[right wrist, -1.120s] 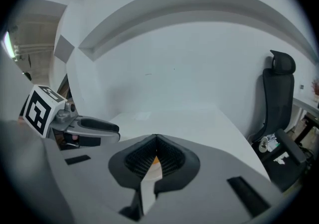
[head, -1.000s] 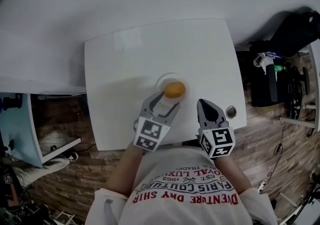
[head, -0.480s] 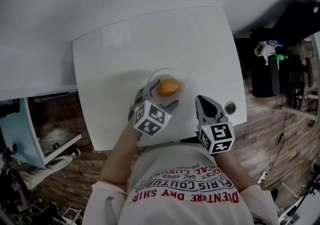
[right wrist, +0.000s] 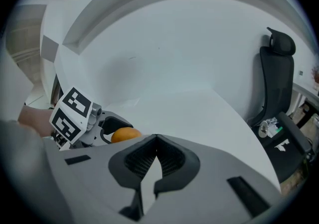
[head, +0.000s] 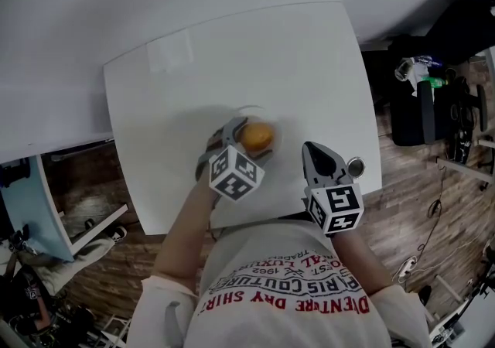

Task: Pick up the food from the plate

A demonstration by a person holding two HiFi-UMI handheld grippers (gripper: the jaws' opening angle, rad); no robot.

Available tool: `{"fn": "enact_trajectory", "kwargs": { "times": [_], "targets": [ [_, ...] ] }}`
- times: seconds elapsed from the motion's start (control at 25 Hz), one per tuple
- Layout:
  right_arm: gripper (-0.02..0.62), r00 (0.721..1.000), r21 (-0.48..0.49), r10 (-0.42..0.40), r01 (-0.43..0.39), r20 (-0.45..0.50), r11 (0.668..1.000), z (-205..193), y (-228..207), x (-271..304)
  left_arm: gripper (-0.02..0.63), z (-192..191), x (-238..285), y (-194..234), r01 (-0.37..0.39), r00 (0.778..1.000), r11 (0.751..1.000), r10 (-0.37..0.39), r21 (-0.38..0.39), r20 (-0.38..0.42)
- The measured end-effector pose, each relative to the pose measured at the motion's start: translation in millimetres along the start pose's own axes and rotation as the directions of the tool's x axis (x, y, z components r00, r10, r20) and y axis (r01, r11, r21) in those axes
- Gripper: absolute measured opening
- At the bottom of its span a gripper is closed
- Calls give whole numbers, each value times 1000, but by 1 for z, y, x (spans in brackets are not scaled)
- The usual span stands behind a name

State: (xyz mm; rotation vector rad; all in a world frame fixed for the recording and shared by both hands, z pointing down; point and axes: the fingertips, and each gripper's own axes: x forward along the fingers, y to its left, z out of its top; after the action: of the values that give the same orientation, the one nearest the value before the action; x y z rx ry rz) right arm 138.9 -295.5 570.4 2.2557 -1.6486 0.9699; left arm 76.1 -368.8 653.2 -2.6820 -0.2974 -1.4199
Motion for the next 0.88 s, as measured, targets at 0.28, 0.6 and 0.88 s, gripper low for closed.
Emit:
{"fn": "enact_trajectory", "kwargs": {
  "times": [0.28,0.6,0.88],
  "targets": [
    [9,1000,15,-10,10,-9,1000,-3,-11,1,403,-2,10,5,-32,999,999,32,13,-25],
    [9,1000,12,-14,14,-15,1000,-3,-18,-3,371,0,10,8,-38,999,996,39,-75,9],
    [9,1000,-7,4,-4,1,1000,6,-13,-7,371,14,-13,12,-77,993,985,90,-155,81]
  ]
}}
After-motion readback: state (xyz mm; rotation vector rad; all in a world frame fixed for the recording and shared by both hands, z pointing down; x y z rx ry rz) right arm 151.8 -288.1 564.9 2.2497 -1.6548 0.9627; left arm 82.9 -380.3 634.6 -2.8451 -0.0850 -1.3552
